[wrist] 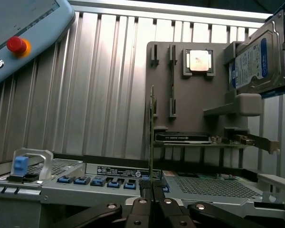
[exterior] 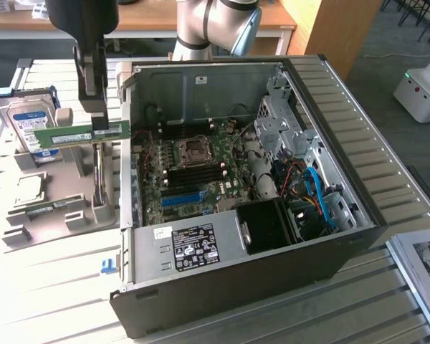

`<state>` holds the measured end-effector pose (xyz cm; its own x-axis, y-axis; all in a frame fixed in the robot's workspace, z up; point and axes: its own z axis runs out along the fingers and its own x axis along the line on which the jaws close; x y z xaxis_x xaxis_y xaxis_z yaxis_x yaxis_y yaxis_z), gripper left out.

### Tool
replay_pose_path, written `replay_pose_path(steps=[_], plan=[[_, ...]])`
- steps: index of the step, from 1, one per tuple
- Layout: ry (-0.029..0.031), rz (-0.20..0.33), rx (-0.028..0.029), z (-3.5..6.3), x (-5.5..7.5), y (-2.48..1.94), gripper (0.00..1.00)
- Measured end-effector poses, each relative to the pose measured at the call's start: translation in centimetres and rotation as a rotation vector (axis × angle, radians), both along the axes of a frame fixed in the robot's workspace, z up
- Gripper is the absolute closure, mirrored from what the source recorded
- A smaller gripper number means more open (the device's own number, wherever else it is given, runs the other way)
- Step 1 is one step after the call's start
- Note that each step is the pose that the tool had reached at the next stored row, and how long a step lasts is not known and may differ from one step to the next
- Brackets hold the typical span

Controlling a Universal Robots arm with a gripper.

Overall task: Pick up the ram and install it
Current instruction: 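Pick up the ram and move it above insertion slot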

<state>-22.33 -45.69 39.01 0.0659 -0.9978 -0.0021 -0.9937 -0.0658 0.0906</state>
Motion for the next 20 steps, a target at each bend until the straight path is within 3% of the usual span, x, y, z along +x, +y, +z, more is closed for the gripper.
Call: replay_pose_path(steps=[20], plan=[[0.0096,0.001,0.0,0.0,3.6,-0.16,0.88]])
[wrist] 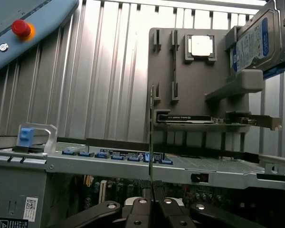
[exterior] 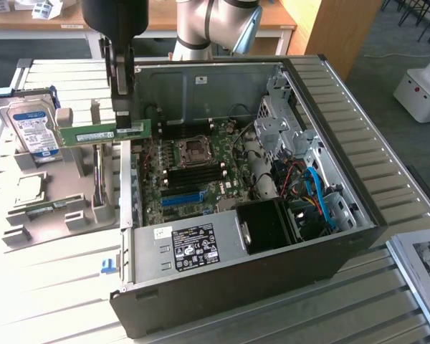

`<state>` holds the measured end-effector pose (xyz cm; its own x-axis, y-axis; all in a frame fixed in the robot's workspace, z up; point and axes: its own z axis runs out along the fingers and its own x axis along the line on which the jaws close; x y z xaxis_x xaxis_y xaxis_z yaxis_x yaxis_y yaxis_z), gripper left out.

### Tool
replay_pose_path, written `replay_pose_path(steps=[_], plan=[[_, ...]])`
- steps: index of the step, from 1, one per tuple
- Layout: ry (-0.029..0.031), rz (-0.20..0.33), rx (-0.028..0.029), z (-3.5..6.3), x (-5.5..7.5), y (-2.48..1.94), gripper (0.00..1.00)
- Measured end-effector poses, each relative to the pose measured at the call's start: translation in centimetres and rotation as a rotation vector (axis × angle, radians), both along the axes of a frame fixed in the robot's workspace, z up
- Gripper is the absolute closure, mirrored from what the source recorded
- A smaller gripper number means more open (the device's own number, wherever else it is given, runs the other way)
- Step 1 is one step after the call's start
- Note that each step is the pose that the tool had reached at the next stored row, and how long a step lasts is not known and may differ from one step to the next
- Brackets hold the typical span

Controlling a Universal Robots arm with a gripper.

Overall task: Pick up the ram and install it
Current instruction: 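Pick up the ram and move it above insertion slot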

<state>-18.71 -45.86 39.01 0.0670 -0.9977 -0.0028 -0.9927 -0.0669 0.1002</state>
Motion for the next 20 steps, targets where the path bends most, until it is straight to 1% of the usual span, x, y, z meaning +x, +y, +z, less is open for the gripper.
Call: replay_pose_path(steps=[13,20], plan=[[0.01,0.0,0.0,0.0,2.5,-0.07,0.88],[0.0163,0.0,0.0,0.0,3.8,-0.09,0.88]])
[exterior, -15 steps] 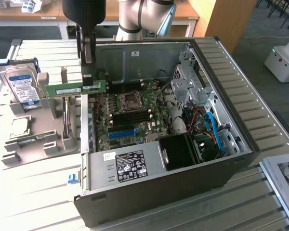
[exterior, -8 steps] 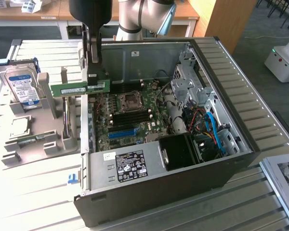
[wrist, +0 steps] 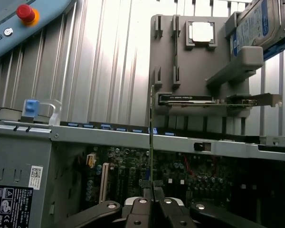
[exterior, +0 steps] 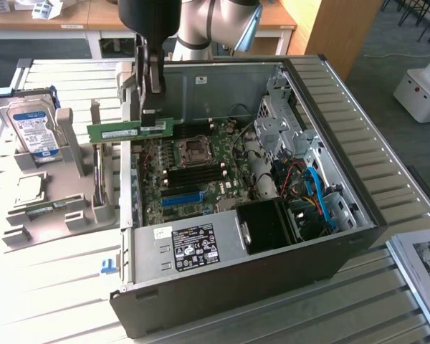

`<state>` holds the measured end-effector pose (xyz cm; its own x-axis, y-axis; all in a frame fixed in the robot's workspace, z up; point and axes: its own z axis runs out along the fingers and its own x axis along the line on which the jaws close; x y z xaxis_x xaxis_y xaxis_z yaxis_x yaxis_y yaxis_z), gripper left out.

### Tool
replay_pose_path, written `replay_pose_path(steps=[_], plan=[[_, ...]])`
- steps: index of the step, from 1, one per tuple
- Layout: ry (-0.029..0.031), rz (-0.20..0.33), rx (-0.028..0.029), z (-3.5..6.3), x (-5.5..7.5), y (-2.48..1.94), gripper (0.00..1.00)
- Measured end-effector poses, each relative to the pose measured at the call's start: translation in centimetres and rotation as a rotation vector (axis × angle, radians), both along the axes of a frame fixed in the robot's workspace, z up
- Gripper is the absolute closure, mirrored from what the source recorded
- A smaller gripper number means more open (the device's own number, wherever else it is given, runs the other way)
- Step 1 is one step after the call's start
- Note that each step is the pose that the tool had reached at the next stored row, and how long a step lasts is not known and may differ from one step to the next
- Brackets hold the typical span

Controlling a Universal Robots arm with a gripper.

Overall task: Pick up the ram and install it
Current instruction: 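Pick up the ram and move it above insertion slot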

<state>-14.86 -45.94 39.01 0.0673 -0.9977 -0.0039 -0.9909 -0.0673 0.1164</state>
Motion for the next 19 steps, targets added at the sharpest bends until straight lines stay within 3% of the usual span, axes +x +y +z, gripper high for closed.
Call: replay_pose_path(steps=[12,19], plan=[[0.0118,0.0,0.0,0.0,2.6,-0.06,0.88],[0.0156,0.001,0.0,0.0,4.1,-0.11,0.88]])
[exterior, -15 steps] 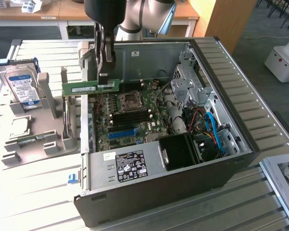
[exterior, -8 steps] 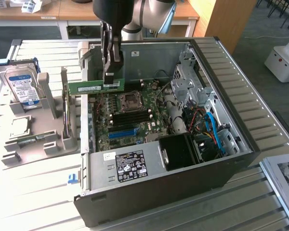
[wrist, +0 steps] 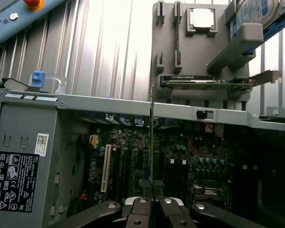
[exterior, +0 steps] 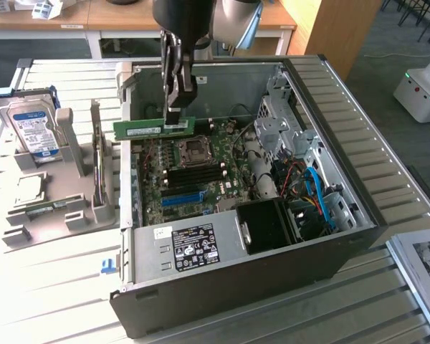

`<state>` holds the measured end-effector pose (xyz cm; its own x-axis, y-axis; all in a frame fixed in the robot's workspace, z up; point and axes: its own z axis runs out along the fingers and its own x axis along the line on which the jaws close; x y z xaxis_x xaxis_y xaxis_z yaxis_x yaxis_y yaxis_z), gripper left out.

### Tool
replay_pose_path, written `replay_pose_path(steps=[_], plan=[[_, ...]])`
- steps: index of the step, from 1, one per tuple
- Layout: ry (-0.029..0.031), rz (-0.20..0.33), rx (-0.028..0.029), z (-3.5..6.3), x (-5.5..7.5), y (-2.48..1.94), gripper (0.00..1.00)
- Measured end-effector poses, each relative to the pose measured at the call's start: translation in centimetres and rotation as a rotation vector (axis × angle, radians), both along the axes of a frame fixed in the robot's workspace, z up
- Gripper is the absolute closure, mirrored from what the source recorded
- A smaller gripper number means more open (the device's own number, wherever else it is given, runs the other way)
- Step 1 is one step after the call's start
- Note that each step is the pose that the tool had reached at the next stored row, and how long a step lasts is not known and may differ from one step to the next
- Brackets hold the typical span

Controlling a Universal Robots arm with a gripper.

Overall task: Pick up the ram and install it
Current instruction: 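Pick up the ram and move it above insertion slot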

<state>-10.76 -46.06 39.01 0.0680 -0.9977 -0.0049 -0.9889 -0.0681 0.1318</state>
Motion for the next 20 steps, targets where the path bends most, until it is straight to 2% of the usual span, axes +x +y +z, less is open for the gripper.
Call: replay_pose_path(steps=[20], plan=[[0.0095,0.002,0.0001,0.0,4.4,-0.16,0.88]])
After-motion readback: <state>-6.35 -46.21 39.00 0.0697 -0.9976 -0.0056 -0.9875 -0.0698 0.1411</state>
